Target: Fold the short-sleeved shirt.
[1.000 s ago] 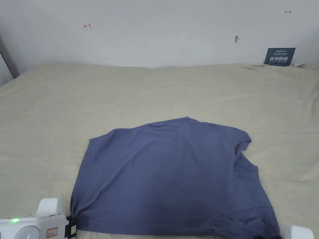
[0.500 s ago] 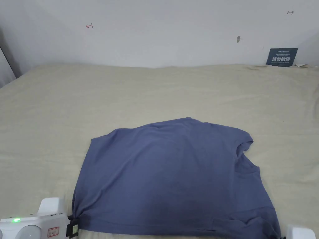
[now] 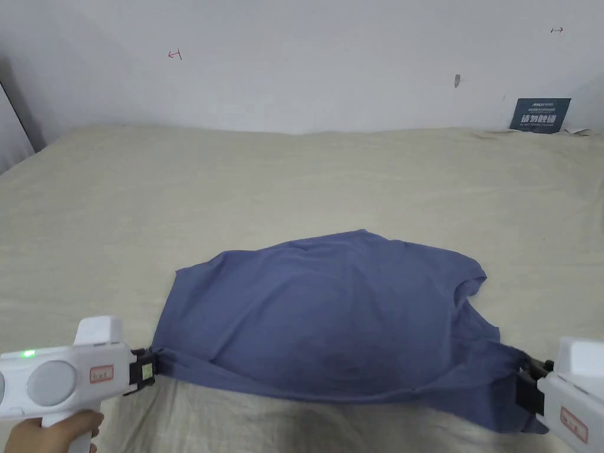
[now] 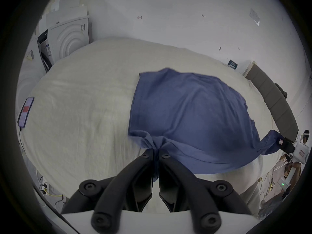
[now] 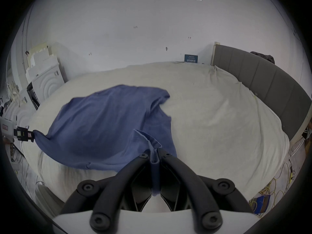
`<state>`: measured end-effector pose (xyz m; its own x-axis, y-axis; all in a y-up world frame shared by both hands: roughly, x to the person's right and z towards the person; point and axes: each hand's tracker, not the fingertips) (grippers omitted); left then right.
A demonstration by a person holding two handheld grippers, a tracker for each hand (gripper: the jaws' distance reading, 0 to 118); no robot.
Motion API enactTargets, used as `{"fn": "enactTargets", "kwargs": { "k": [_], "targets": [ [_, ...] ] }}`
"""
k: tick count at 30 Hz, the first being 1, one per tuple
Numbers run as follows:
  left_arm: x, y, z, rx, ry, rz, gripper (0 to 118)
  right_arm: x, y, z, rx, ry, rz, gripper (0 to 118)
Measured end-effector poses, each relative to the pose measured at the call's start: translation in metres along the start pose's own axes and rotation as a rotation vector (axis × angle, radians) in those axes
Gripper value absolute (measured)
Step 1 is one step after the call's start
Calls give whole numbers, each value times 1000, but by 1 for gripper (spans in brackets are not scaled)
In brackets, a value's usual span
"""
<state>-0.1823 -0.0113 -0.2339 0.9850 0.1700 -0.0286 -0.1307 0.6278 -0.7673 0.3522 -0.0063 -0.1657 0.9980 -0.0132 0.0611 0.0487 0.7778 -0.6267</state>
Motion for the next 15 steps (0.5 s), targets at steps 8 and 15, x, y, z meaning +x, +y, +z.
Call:
{"fn": "enactTargets", "kwargs": {
  "k": [8,15],
  "targets": [
    [7,60,-43,24,12,6,3,-5,59,-55,16,-16,19,4],
    [8,89,-94,-16,45,9,3,-13,94,-115,-17,-48,62,4]
  ]
}}
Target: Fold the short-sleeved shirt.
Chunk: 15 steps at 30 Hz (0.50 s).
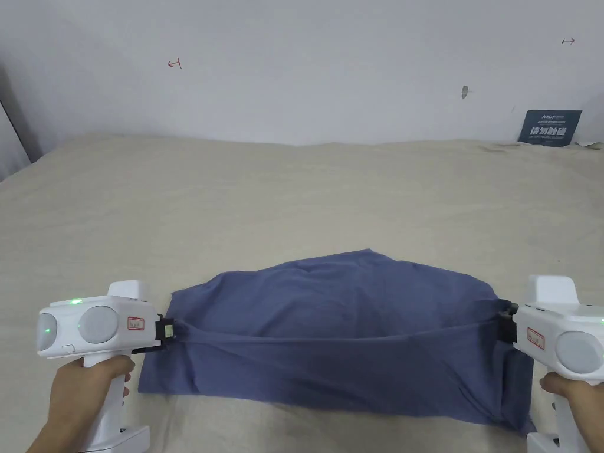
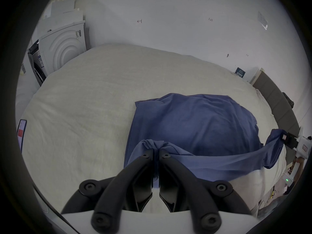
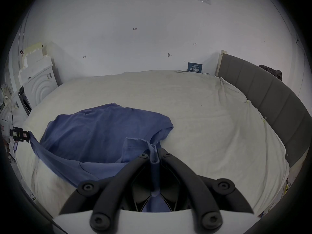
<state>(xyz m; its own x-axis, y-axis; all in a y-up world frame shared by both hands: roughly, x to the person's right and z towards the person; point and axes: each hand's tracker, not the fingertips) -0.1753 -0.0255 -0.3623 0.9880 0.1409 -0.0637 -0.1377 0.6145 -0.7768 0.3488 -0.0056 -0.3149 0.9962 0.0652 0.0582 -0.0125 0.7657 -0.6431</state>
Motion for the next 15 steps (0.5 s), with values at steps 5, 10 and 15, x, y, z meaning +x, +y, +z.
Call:
{"fn": "enactTargets", "kwargs": {
  "k": [5,10,15],
  "targets": [
    [4,7,-45,-56,44,-44,3,-7,6,-48,-66,-32,52,4],
    [10,0,-80,-118,80,-83,3,-7,-11,-91,-175,-66,57,4],
    [13,-11,-97,-156,102,-104,3,-2,-35,-114,-291,-76,17,4]
  ]
}}
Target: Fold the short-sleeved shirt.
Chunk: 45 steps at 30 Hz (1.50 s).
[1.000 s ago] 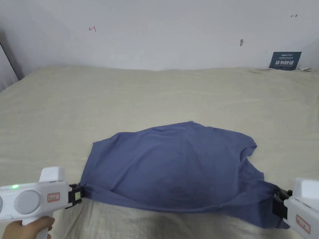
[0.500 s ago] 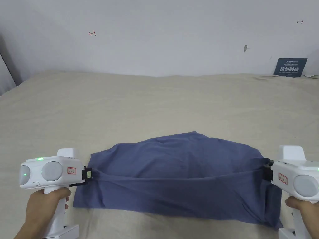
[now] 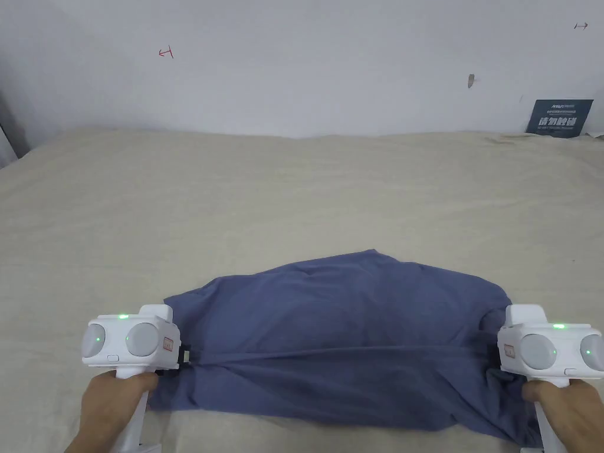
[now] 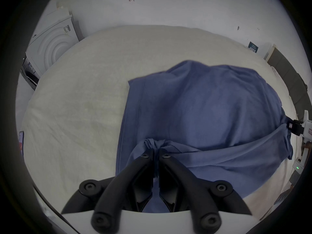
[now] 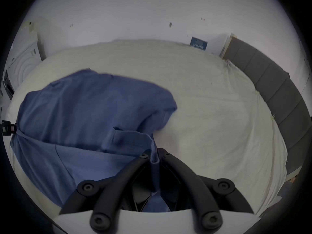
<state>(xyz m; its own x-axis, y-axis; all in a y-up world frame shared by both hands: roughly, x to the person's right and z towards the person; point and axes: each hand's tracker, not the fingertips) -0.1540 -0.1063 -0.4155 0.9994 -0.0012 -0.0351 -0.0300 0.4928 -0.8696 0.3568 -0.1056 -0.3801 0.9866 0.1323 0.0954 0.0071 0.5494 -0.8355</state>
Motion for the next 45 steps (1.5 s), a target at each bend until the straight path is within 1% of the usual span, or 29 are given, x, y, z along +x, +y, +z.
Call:
{"fn": "enactTargets", "kwargs": {
  "k": [1,4,6,7,8,9,10,11,12,13,14,15,17,19,23,27,30,33,35,37,38,41,42,43,44,45],
  "targets": [
    [1,0,1,4,6,-6,3,-4,-5,3,-13,-4,0,4],
    [1,1,4,3,9,-23,3,-7,-12,8,21,-8,6,4],
    [1,1,5,-1,6,-19,3,-1,-6,4,16,-5,1,4],
    [-1,2,7,-4,-3,-11,4,1,-4,5,14,-1,-10,5],
    [-1,2,8,-1,-11,-8,5,3,-2,7,14,14,-38,5],
    [-1,2,11,6,-17,-4,15,4,0,13,22,36,-66,8],
    [0,1,15,13,-17,-4,24,6,1,18,32,48,-83,15],
    [0,0,21,20,-23,-10,37,8,3,23,39,50,-90,32],
    [1,1,25,28,-27,-15,64,9,4,29,53,59,-95,59],
    [3,1,29,35,-24,-20,83,12,6,34,68,72,-96,78],
    [5,2,35,46,-20,-20,101,13,8,42,89,83,-98,92],
    [6,2,42,68,-20,-16,111,14,9,50,111,94,-99,100],
    [8,5,60,131,-41,-8,111,16,12,73,175,121,-103,100],
    [7,8,74,157,-50,-16,111,19,14,95,224,140,-100,100],
    [8,3,114,261,-60,-52,112,24,8,146,375,155,-94,101],
    [0,-10,140,334,-78,-14,111,26,-7,184,483,154,-88,108],
    [-3,-28,160,424,-84,15,111,27,-23,204,559,139,-94,108],
    [-2,-52,178,534,-42,25,110,26,-43,221,635,99,-107,108],
    [1,-70,187,596,-26,28,105,25,-58,231,665,86,-124,107],
    [5,-88,193,639,-11,10,96,22,-74,238,709,51,-127,104],
    [9,-97,195,655,4,2,93,20,-82,241,734,20,-118,98],
    [16,-122,199,706,29,-39,86,14,-102,247,762,-20,-102,66],
    [18,-128,200,711,26,-38,81,14,-108,248,766,-21,-101,51],
    [19,-134,200,715,26,-41,74,13,-114,248,772,-24,-103,41],
    [21,-139,202,720,27,-45,64,14,-119,247,773,-28,-103,31],
    [23,-143,203,723,27,-38,47,15,-124,244,776,-34,-101,12]
  ]
}}
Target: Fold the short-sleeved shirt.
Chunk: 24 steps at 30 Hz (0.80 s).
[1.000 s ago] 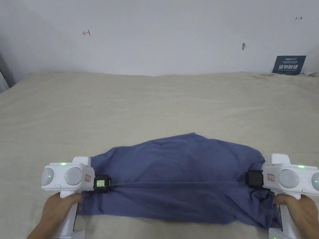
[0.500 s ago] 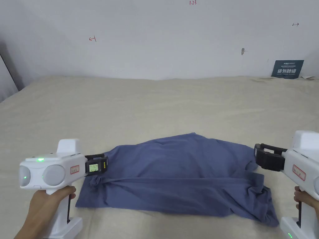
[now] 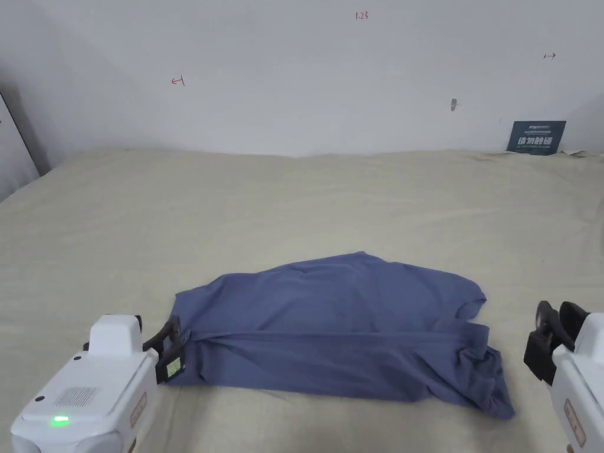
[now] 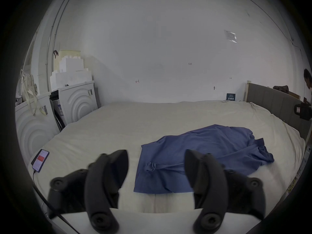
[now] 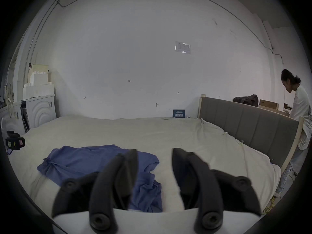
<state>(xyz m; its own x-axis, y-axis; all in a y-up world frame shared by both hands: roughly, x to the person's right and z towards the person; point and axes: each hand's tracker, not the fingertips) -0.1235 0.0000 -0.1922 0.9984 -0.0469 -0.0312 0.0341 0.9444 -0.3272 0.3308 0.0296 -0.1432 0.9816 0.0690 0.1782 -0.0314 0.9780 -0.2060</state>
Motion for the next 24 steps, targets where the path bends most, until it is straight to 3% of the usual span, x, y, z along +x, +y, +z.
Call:
{"fn": "enactTargets", "kwargs": {
  "k": [1,3,4,15,24],
  "targets": [
    [1,-2,3,-2,-3,6,34,0,-4,2,1,-9,6,2],
    [2,-5,9,1,-14,14,7,2,-10,7,0,-10,6,1],
    [4,-6,10,-1,-13,10,1,4,-13,7,-7,2,-5,0],
    [-1,-3,7,-41,-37,17,0,8,-13,4,-9,2,-19,0],
    [-24,19,-71,-338,-90,61,0,1,-12,-11,-17,1,-14,0]
  ]
}}
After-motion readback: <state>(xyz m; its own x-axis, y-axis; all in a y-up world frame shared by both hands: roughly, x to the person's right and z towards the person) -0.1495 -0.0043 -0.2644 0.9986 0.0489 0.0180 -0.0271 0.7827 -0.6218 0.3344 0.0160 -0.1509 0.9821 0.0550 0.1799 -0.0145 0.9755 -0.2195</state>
